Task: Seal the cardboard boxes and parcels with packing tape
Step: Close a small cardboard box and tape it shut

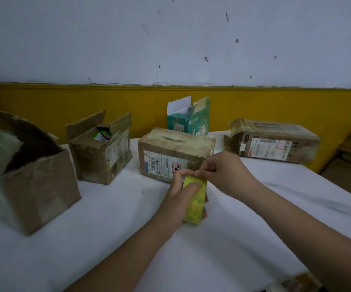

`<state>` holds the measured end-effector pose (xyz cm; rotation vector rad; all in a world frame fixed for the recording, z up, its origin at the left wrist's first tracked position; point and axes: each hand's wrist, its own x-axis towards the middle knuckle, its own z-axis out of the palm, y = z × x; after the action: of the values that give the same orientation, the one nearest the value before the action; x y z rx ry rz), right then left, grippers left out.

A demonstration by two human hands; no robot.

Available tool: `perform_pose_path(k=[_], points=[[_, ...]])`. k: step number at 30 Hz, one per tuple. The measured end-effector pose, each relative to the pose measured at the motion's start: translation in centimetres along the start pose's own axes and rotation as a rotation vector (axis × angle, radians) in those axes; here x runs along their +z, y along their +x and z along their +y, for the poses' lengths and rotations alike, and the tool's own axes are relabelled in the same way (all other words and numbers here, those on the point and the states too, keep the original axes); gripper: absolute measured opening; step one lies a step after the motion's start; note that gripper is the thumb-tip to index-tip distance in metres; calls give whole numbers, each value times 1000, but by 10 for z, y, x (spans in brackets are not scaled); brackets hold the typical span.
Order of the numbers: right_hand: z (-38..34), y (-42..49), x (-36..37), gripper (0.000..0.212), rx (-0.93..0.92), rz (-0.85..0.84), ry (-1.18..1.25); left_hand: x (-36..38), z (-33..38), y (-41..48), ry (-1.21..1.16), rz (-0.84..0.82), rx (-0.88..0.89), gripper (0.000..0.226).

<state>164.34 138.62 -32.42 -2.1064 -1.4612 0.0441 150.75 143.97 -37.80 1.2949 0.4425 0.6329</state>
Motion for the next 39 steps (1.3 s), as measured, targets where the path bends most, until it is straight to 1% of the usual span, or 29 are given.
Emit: perform_pose_path(k=[3, 6, 8, 11, 13, 15, 17, 22, 23, 26, 28, 33, 36, 39], points=[[-7, 0, 7, 17, -62, 48, -148, 2, 3, -2, -42, -60, -49, 20], [-11, 0, 12, 15, -125, 74, -162, 2, 9, -8, -27, -40, -49, 30], [-18, -3, 13, 13, -158, 90, -114, 2, 14, -18, -33, 2, -44, 33], [-43, -9, 9, 12, -213, 128, 22, -7, 19, -40, -85, 107, -110, 26], [-66, -16, 9, 12, -249, 122, 99, -18, 26, -62, -150, 170, -150, 22], [-91, -26, 11, 15, -302, 106, 162, -31, 38, -92, -161, 224, -158, 22], [-118, -39, 16, 18, -359, 53, 222, -43, 51, -128, -143, 291, -147, 22], [-184, -80, 46, 22, -466, -172, 299, -63, 64, -224, -58, 505, -123, 22], [-194, -88, 54, 22, -473, -220, 317, -65, 64, -240, -31, 549, -121, 28], [-219, -110, 77, 24, -506, -365, 366, -73, 59, -282, 56, 688, -171, 59], [-231, -122, 94, 25, -540, -415, 356, -79, 52, -300, 93, 758, -209, 70], [-247, -136, 142, 25, -608, -430, 273, -102, 26, -315, 101, 861, -204, 76], [-249, -137, 170, 28, -588, -456, 151, -116, 7, -312, 156, 910, -181, 75], [-241, -139, 191, 27, -670, -375, 79, -125, -9, -304, 121, 961, -160, 73]])
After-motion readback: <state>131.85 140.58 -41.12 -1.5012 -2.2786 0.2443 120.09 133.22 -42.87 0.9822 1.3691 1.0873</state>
